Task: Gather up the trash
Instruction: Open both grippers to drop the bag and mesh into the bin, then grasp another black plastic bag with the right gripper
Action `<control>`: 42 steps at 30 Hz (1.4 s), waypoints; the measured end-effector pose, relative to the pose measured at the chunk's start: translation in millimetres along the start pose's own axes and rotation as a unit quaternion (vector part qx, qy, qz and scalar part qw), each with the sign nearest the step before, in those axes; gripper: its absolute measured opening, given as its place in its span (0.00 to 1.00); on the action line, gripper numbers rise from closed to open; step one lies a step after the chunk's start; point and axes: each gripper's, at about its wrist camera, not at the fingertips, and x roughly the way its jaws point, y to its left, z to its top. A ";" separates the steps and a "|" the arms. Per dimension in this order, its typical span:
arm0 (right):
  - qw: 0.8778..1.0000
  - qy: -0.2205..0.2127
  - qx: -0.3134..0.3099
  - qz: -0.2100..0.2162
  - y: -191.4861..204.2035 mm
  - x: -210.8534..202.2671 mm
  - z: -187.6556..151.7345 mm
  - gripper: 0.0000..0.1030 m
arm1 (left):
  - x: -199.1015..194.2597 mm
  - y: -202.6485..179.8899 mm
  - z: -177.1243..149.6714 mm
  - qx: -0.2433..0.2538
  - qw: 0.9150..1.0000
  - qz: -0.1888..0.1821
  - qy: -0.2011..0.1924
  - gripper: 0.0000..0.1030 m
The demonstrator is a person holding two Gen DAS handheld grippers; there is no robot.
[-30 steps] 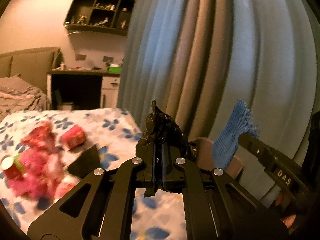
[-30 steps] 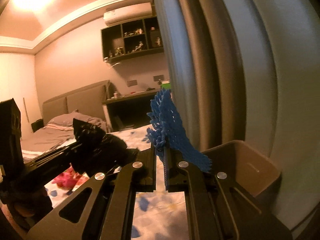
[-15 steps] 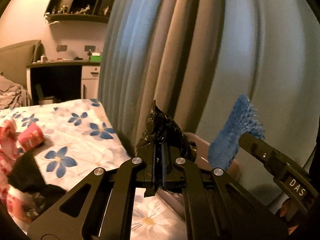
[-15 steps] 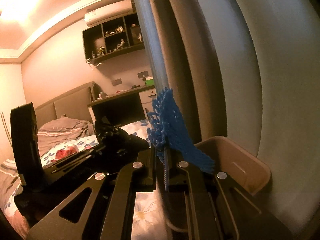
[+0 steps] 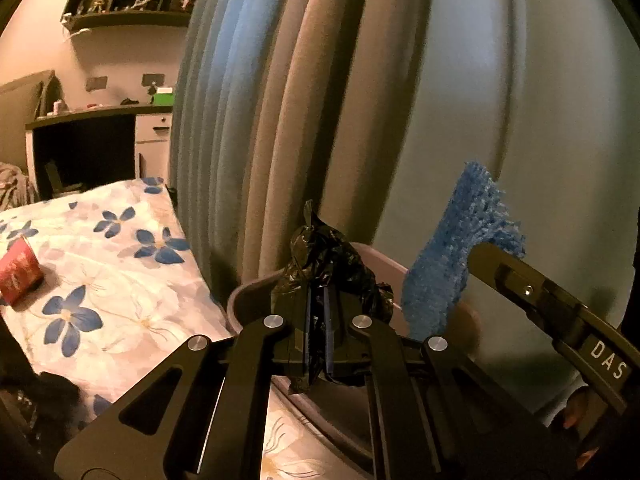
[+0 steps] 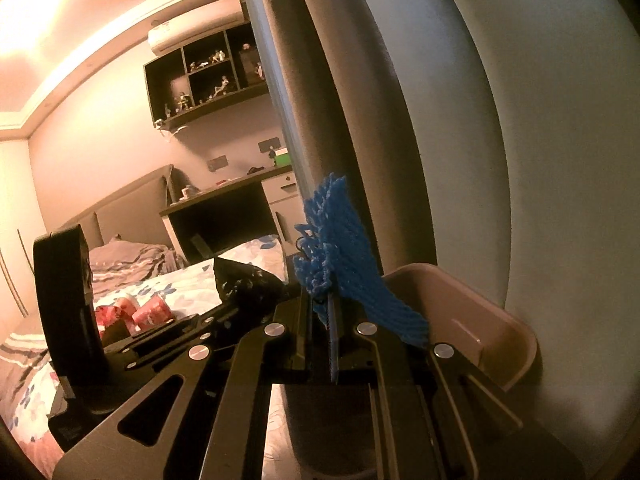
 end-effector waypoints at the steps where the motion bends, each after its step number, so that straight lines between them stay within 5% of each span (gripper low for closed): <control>1: 1.000 0.001 0.001 0.000 -0.4 0.9 -0.4 0.07 | 1.3 -0.9 -0.2 0.001 1.000 -0.001 0.002 0.05; 9: 1.000 0.007 0.008 -0.009 -1.5 10.0 -2.8 0.07 | 14.1 -3.4 -3.4 0.004 1.000 -0.020 0.020 0.14; 14: 1.000 0.007 0.013 -0.014 -3.2 11.6 -2.2 0.15 | 10.2 2.4 -6.5 -0.001 1.000 -0.007 0.010 0.62; 17: 1.000 0.003 0.017 -0.017 -4.1 11.2 -1.1 0.32 | 4.5 13.0 -6.6 -0.017 1.000 0.012 0.003 0.74; 20: 1.000 -0.002 0.016 -0.023 -3.2 10.0 -0.1 0.37 | -6.9 23.5 -5.2 -0.028 0.999 0.039 -0.010 0.83; 31: 0.997 -0.051 -0.001 -0.058 16.0 -18.3 -6.7 0.77 | -71.5 52.0 -12.1 -0.051 0.988 0.137 -0.047 0.94; 42: 0.998 -0.048 0.000 -0.032 51.9 -28.9 -26.7 0.82 | -158.4 103.2 -39.3 -0.069 0.971 0.219 -0.070 0.94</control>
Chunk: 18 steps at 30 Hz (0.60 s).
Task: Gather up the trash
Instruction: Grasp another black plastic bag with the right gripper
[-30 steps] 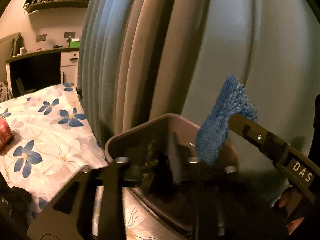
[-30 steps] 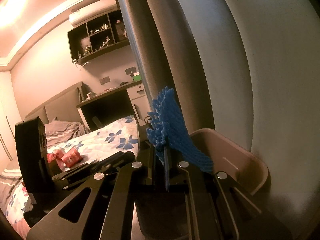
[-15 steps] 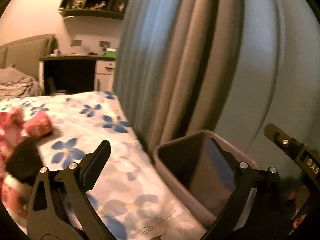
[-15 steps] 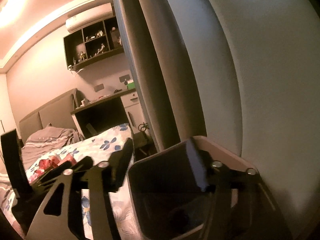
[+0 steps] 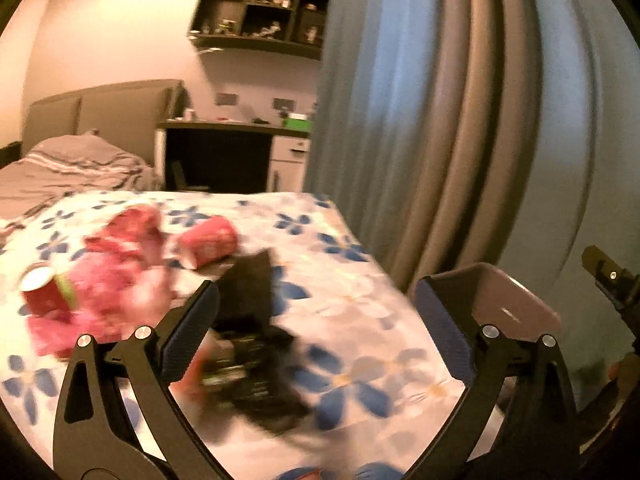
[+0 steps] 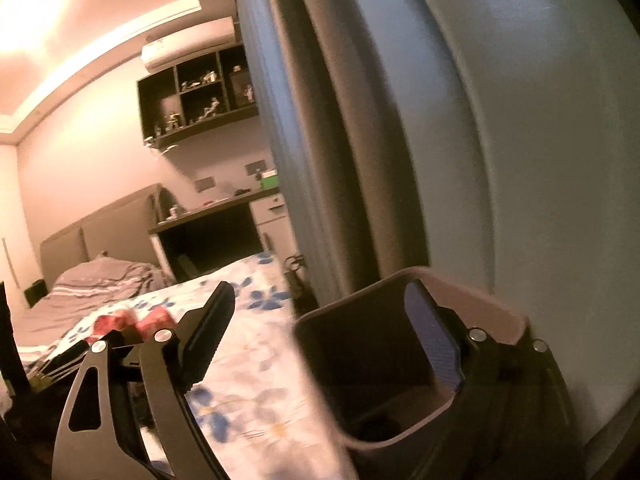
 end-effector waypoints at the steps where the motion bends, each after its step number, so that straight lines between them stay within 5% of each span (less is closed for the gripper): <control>1: 1.000 0.001 -0.003 0.007 7.2 -0.7 -2.5 0.82 | -6.6 11.3 -1.3 -0.001 1.000 0.012 -0.003 0.94; 13: 0.995 0.051 -0.053 0.071 101.6 11.7 -45.3 0.82 | -62.7 110.7 -6.7 -0.038 0.991 0.129 -0.026 0.94; 18: 0.989 0.088 -0.065 0.096 132.3 24.7 -63.6 0.82 | -78.3 134.8 -9.1 -0.059 0.987 0.147 -0.032 0.94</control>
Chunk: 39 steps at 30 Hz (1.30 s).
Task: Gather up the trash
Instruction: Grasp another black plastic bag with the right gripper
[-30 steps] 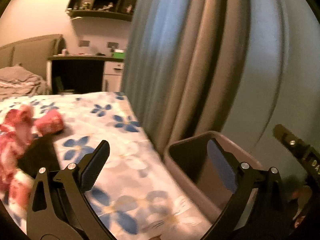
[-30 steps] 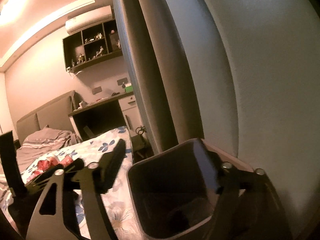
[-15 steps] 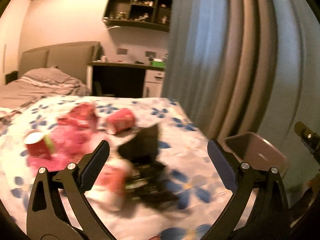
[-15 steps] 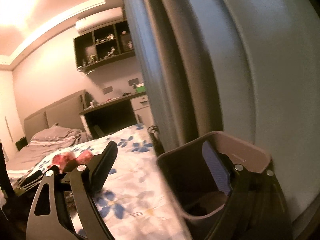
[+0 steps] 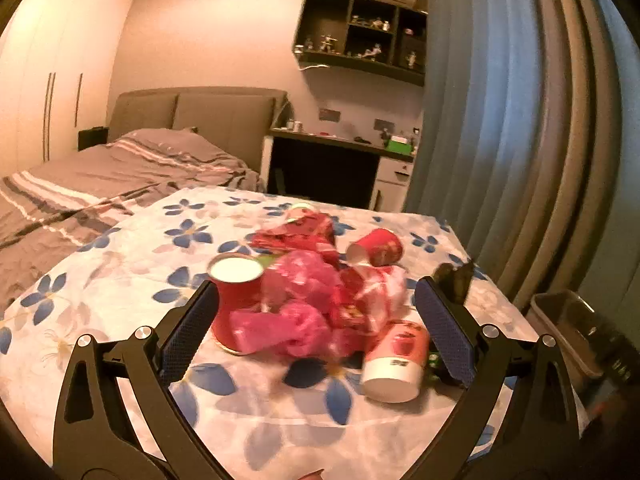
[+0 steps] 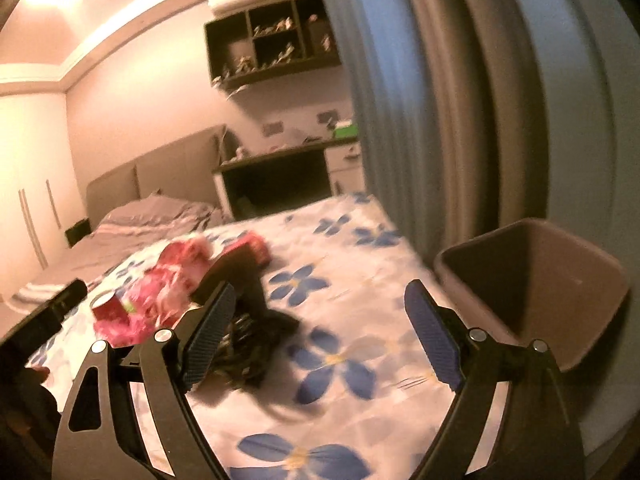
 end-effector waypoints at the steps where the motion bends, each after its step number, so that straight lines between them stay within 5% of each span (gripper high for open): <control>1: 1.000 0.007 -0.003 0.003 4.5 2.9 -1.6 0.81 | -1.3 4.9 0.4 -0.004 1.000 0.003 -0.002 0.94; 10: 0.998 0.041 -0.035 0.021 45.1 34.1 -2.8 0.77 | 1.3 24.1 -0.2 -0.017 1.000 0.008 0.001 0.94; 26: 0.986 0.155 -0.034 0.046 53.3 78.0 -25.8 0.58 | 13.1 26.1 -4.9 -0.018 1.000 -0.006 0.017 0.94; 39: 0.973 0.219 -0.014 0.073 47.8 92.3 -37.7 0.14 | 19.2 5.3 -17.1 0.007 0.998 -0.049 0.047 0.94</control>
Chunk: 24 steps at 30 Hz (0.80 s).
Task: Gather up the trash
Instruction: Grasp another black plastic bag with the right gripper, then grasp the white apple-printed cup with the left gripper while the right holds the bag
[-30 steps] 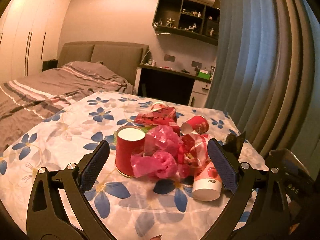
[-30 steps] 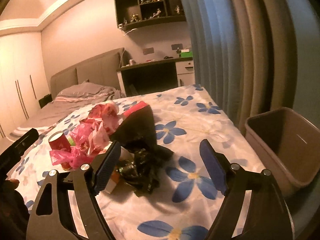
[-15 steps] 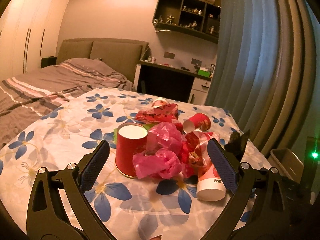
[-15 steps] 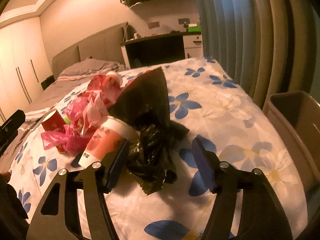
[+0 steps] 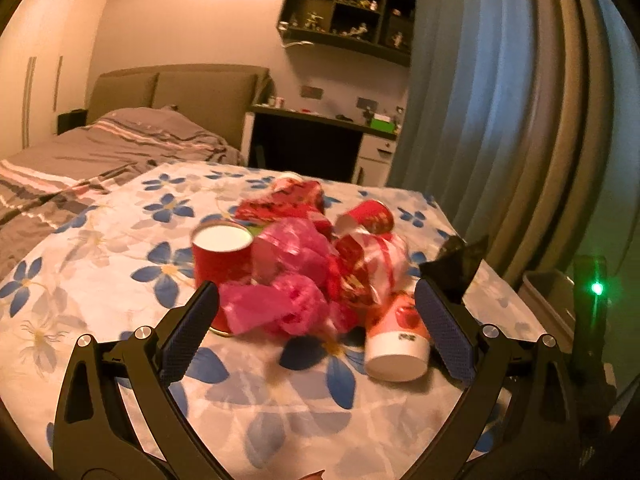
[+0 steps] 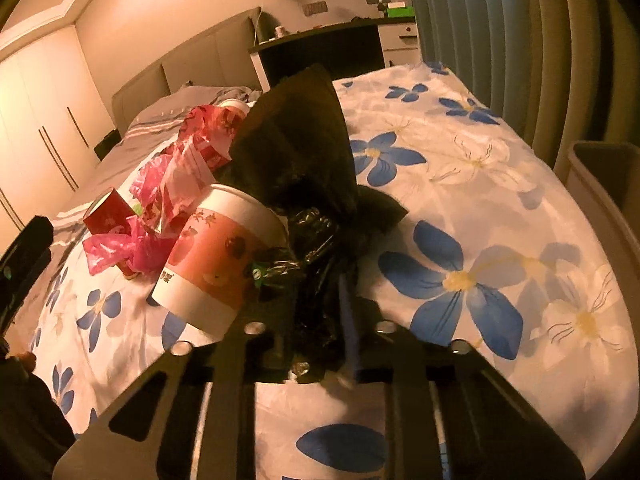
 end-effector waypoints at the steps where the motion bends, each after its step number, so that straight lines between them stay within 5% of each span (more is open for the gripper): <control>1: 1.000 0.000 0.000 0.001 -0.6 -0.7 -0.3 0.09 | 1.6 -2.3 -1.2 0.003 1.000 -0.005 0.005 0.94; 4: 1.000 -0.009 -0.003 0.002 -2.2 -5.2 0.1 0.02 | 10.0 -9.9 -6.4 0.011 0.999 -0.022 0.026 0.94; 12: 0.998 -0.060 -0.002 -0.011 -10.2 -36.7 2.4 0.01 | 44.5 -27.0 -17.4 0.023 0.992 -0.072 0.101 0.93; 21: 0.996 -0.093 0.007 -0.006 -24.6 -64.4 5.4 0.01 | 79.5 -44.5 -23.0 0.041 0.981 -0.091 0.164 0.80; 24: 0.995 -0.098 0.008 -0.005 -28.7 -68.5 4.5 0.01 | 87.8 -50.1 -23.6 0.047 0.978 -0.095 0.177 0.69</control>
